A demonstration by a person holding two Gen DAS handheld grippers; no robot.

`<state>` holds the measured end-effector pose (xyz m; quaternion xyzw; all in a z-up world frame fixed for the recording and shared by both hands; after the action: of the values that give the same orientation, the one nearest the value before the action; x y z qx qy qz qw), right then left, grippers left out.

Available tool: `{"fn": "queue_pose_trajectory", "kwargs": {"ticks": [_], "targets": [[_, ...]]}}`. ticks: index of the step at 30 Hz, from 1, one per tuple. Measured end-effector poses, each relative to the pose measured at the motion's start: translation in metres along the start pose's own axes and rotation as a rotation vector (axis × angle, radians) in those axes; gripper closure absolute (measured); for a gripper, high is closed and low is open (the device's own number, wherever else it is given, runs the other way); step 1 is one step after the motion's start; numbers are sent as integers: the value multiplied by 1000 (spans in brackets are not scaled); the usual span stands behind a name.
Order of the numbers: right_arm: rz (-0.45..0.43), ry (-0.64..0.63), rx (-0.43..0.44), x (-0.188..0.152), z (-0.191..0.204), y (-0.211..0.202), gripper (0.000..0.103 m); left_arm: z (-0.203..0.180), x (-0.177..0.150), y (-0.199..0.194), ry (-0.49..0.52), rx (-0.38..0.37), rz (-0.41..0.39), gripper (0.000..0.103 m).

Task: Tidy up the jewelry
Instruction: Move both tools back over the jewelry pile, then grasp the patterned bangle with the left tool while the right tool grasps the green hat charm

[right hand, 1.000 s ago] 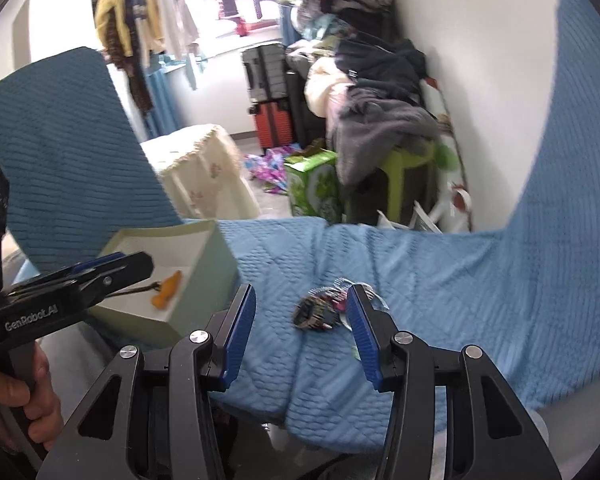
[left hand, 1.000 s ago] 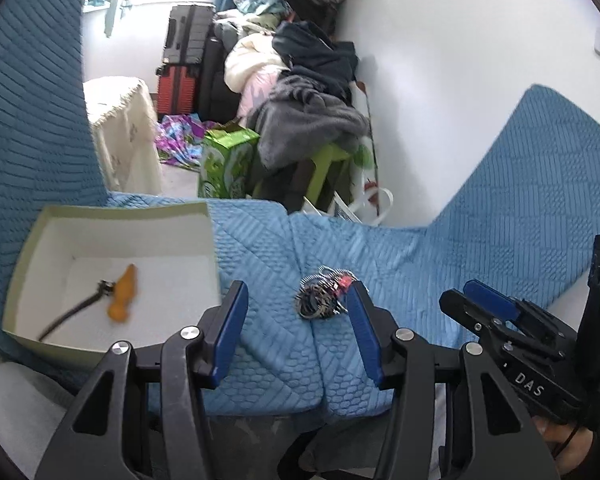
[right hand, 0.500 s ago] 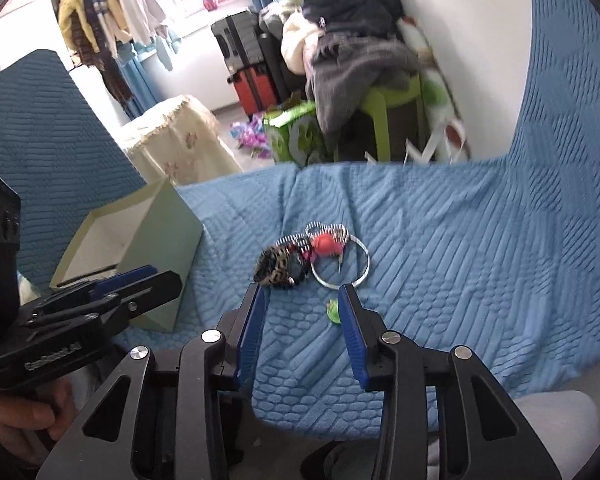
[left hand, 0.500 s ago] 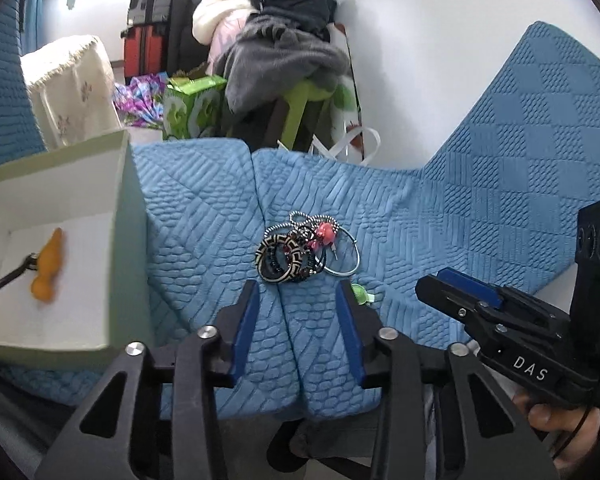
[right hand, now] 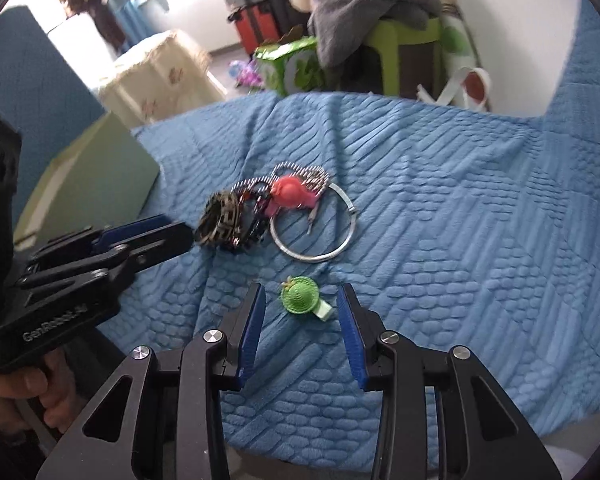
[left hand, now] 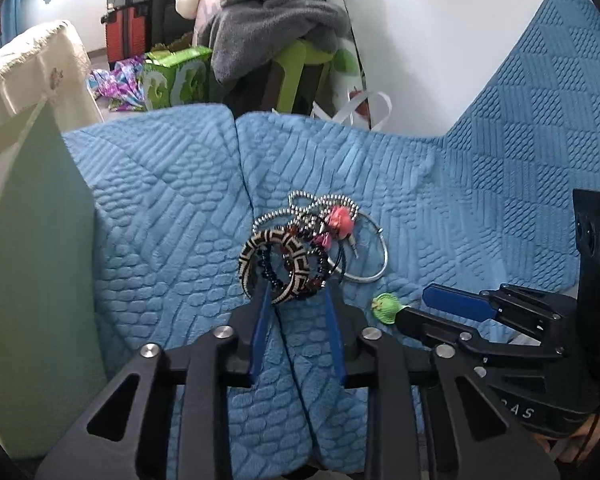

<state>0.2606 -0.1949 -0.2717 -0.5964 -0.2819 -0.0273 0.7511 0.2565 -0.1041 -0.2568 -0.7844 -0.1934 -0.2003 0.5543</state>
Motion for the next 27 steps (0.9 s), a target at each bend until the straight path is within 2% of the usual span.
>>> {"fn": "queue_pose_trajectory", "kwargs": {"ticks": [3, 5, 12, 19, 21, 23, 26, 27], "targets": [[24, -9, 2, -1, 1, 9, 74, 2, -1, 6, 18, 15, 6, 77], [34, -26, -2, -2, 4, 14, 74, 1, -2, 8, 22, 4, 11, 77], [69, -52, -63, -5, 4, 26, 74, -4, 0, 16, 85, 53, 33, 77], [67, -54, -66, -6, 3, 28, 79, -4, -1, 27, 139, 109, 59, 77], [66, -51, -64, -6, 2, 27, 80, -9, -3, 33, 164, 100, 76, 78], [67, -49, -60, -6, 2, 27, 81, -10, -3, 34, 169, 123, 64, 86], [67, -49, -58, -6, 2, 26, 81, -11, -5, 33, 154, 106, 55, 88], [67, -47, -56, -6, 1, 26, 81, -10, -5, 32, 149, 105, 52, 96]]}}
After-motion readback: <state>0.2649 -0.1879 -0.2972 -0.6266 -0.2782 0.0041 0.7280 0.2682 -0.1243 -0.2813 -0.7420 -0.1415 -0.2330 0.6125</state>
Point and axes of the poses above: each gripper's, at about its wrist camera, not at the fingertips, and y roughly the way its jaws point, z to its left, x to its top, the point moved 7 cm from there along y, roughly the way its jaws point, and after that the axes turned 4 degrees about -x, right-handed, at the moved point
